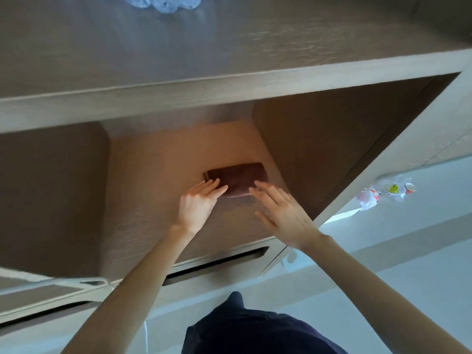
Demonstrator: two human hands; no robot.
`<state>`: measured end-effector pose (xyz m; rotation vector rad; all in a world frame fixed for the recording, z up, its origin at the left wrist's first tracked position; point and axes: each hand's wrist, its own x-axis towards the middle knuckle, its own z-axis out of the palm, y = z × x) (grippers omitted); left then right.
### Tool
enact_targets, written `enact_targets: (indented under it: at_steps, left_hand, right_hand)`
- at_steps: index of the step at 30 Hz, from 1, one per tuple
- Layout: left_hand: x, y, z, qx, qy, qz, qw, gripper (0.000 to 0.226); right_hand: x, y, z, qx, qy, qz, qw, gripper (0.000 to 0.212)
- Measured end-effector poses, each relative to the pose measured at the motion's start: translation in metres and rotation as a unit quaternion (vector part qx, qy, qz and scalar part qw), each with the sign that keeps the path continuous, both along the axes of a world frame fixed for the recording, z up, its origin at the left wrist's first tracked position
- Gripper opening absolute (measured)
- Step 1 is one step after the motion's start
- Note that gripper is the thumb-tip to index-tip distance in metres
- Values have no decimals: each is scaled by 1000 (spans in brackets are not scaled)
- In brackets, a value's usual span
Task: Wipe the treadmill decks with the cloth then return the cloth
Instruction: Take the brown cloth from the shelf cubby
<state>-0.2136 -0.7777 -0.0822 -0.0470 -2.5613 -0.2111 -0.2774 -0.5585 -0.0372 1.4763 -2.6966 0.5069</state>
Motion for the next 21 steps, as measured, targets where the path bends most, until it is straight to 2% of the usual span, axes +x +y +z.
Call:
enact_targets:
  at_steps: [5, 10, 13, 21]
  left_hand:
    - [68, 7, -17, 4, 30, -9, 999, 37]
    - [110, 4, -28, 66, -61, -27, 996, 35]
    - [113, 1, -29, 135, -111, -41, 984, 40]
    - [96, -10, -29, 194, -104, -5, 975, 41]
  right_hand:
    - [11, -14, -7, -9, -7, 41, 999, 45]
    - [23, -32, -21, -22, -13, 100, 995, 39]
    - [28, -44, -30, -40, -11, 103, 994, 38]
    - [21, -58, -40, -44, 22, 63, 997, 56]
